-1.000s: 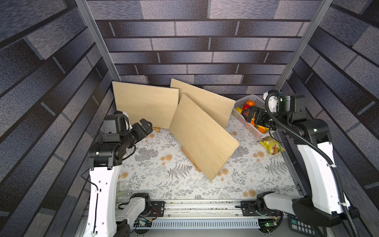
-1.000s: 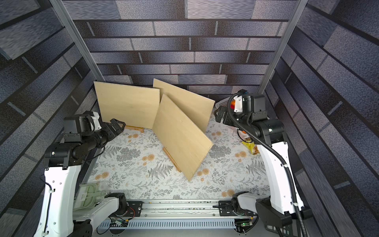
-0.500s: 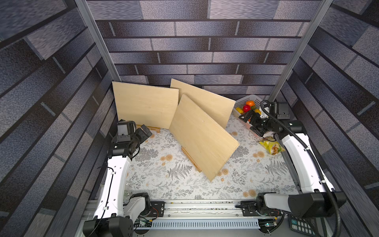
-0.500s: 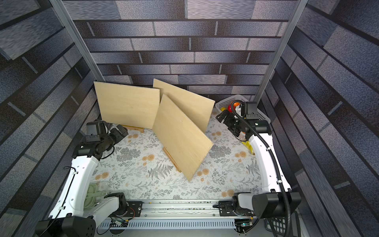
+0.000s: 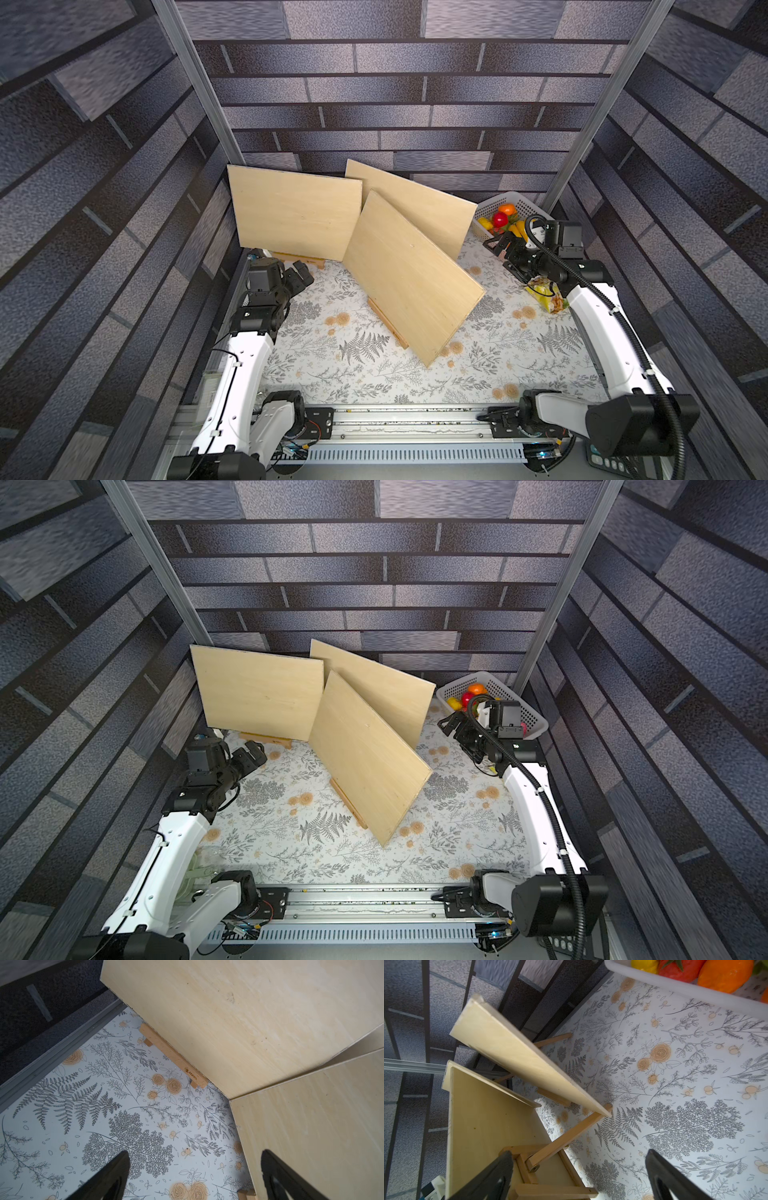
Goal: Assemble the easel
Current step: Adjust the drawing board on the easel.
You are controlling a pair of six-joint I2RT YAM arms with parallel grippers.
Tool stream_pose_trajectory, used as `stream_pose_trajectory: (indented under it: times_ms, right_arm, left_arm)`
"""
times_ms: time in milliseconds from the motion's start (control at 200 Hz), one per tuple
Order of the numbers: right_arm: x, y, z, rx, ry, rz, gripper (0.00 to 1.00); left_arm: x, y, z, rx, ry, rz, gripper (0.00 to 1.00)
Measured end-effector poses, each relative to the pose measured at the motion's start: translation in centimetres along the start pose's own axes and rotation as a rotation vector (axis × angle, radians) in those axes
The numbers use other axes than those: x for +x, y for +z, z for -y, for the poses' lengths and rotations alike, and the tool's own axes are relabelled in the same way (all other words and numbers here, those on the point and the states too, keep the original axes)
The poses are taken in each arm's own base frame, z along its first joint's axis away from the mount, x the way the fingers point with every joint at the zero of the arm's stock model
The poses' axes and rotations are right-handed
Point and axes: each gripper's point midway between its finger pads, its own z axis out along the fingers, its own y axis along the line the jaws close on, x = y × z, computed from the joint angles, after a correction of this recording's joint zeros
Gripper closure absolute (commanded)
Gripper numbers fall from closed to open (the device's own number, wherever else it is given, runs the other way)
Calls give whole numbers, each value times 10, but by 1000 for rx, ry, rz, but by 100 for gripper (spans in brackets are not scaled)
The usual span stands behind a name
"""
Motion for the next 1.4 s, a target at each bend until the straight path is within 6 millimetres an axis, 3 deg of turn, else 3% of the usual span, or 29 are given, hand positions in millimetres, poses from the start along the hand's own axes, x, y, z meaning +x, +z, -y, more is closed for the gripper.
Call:
stream_pose_trajectory:
  times_ms: [180,301,521,711,807,947,1253,1398]
  right_arm:
    - [-22,3,10,-5,18,56,0]
    - [-20,8,3,-71,11,57,0]
    - [24,6,-25,-272,-33,-48,0]
    - [68,-42,-83,-455,-264,-57,0]
    - [78,-59,-93,-503,-320,-36,0]
    - [93,-59,-97,-525,-354,-69,0]
    - [134,-48,-84,-489,-430,-212,15]
    - [150,-46,-77,-469,-463,-265,40]
  left_arm:
    - [-7,-2,1,-1,50,34,0]
    - [-11,-1,-1,-5,65,48,0]
    - [-10,1,-10,-27,68,49,0]
    - [-9,2,-11,-30,75,46,0]
    - [-9,2,-11,-29,76,45,0]
    - [-6,4,-10,-28,79,33,0]
    - [-2,8,-7,-23,86,17,0]
    - [-2,8,-6,-21,88,15,0]
